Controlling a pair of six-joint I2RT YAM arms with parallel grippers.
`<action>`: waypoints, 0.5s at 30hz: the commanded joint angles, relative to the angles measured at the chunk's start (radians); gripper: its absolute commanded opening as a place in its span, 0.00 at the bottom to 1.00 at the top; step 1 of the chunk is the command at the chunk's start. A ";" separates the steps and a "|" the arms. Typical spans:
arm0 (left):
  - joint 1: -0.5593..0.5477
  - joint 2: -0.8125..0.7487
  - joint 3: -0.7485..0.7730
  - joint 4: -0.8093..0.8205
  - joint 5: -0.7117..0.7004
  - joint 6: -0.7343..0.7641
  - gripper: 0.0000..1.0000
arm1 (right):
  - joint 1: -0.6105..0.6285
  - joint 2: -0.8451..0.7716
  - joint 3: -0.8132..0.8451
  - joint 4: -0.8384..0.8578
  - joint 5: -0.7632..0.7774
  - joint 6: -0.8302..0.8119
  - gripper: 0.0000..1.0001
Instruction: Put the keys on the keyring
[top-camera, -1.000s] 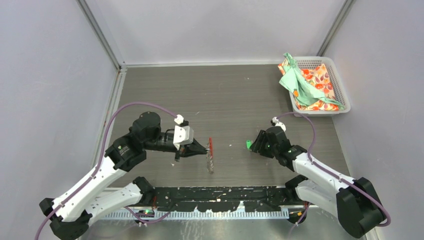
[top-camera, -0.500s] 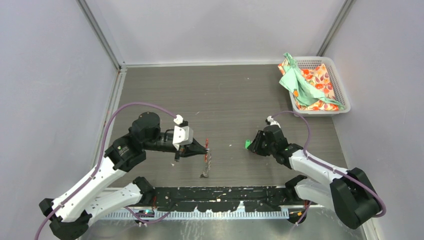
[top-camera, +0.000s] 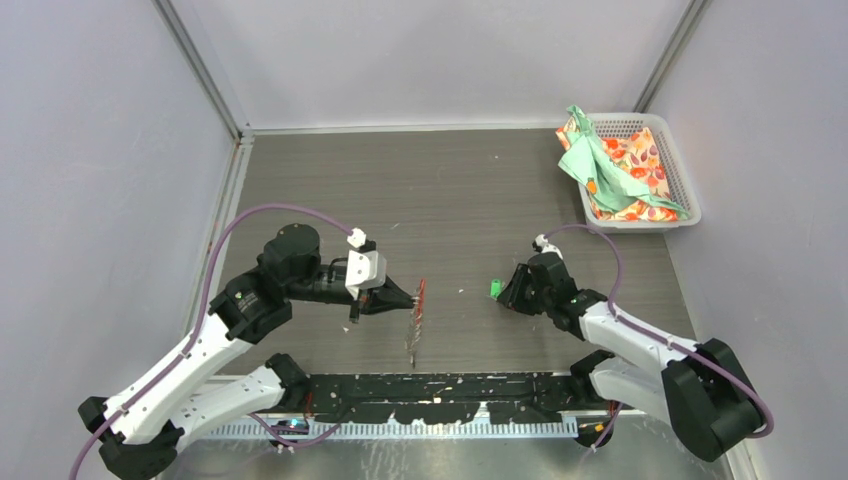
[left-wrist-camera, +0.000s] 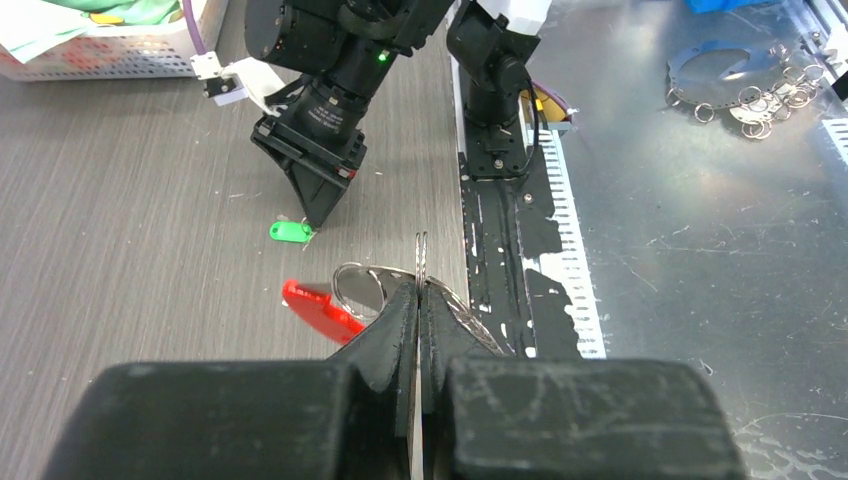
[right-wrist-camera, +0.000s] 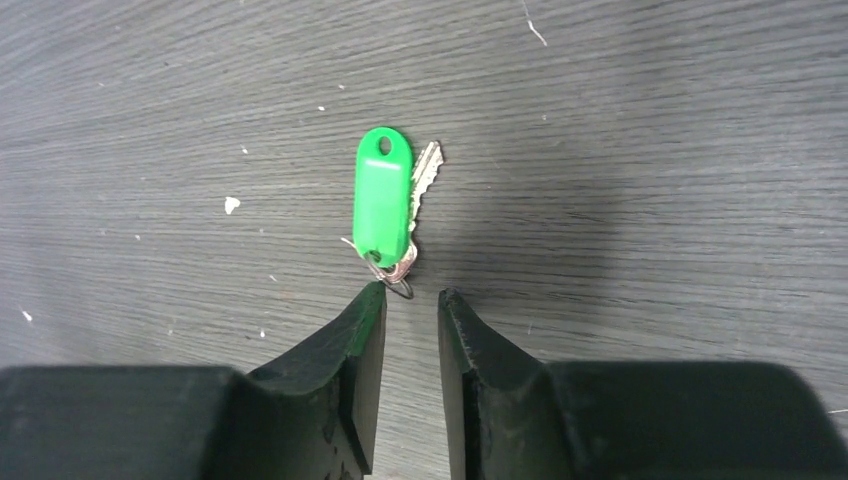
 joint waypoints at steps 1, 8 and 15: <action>0.004 -0.011 0.018 0.059 0.006 -0.016 0.00 | -0.004 0.021 0.016 0.000 0.025 -0.014 0.33; 0.004 -0.015 0.014 0.059 0.002 -0.017 0.00 | -0.004 0.038 0.000 0.059 0.020 -0.003 0.24; 0.004 -0.012 0.008 0.060 0.010 -0.019 0.00 | -0.003 0.046 0.013 0.080 0.014 -0.026 0.08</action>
